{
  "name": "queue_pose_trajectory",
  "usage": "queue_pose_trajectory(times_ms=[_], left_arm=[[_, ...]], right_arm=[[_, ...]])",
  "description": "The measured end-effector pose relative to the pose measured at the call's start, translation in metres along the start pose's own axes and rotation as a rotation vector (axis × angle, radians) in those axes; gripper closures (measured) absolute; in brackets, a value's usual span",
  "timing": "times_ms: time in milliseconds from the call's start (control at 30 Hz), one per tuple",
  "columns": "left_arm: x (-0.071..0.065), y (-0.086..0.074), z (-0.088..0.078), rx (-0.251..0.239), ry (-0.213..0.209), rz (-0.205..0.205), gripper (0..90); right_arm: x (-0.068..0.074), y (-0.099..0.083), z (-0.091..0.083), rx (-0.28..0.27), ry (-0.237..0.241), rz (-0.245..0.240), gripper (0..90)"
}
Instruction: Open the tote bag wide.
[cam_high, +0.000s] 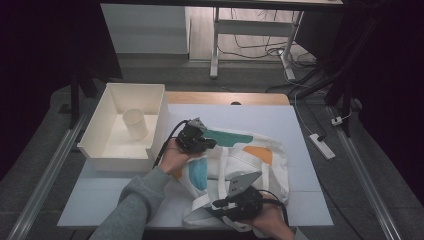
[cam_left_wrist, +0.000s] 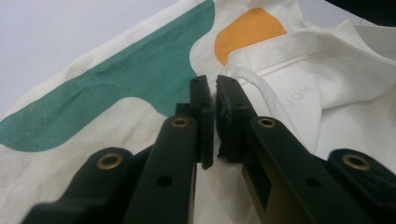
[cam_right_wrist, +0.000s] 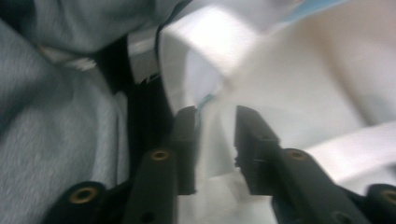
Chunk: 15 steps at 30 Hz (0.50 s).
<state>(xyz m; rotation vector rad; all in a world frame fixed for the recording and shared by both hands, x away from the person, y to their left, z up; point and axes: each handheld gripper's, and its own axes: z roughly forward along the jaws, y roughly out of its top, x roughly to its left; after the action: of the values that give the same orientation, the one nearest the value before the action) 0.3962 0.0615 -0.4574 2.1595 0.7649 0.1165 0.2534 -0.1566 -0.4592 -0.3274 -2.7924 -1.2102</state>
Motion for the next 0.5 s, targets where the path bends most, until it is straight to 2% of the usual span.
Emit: queue_pose_trajectory(times_ms=[100,167,233,267,300,400,500], left_arm=[[0.000,0.000,0.000,0.004,-0.001,-0.002,84.6],[0.000,0.000,0.001,0.002,-0.005,-0.001,84.5],[0.000,0.000,0.001,0.004,-0.006,0.004,84.5],[-0.001,0.000,0.001,0.003,-0.005,0.005,84.4],[-0.001,0.000,0.001,0.004,-0.005,0.006,84.4],[0.000,0.000,0.001,0.005,-0.007,0.003,84.4],[0.000,0.000,0.001,0.004,-0.007,0.002,84.4]], right_arm=[[-0.008,0.000,-0.018,-0.055,-0.062,0.034,60.1],[-0.016,-0.001,-0.030,-0.095,-0.119,0.052,58.4],[-0.025,-0.004,-0.045,-0.148,-0.123,0.088,57.2],[-0.029,-0.005,-0.052,-0.170,-0.140,0.104,56.8],[-0.033,-0.006,-0.057,-0.174,-0.175,0.111,55.6],[-0.042,-0.009,-0.064,-0.136,-0.272,0.107,50.5],[-0.055,-0.011,-0.060,-0.080,-0.341,0.110,47.3]])
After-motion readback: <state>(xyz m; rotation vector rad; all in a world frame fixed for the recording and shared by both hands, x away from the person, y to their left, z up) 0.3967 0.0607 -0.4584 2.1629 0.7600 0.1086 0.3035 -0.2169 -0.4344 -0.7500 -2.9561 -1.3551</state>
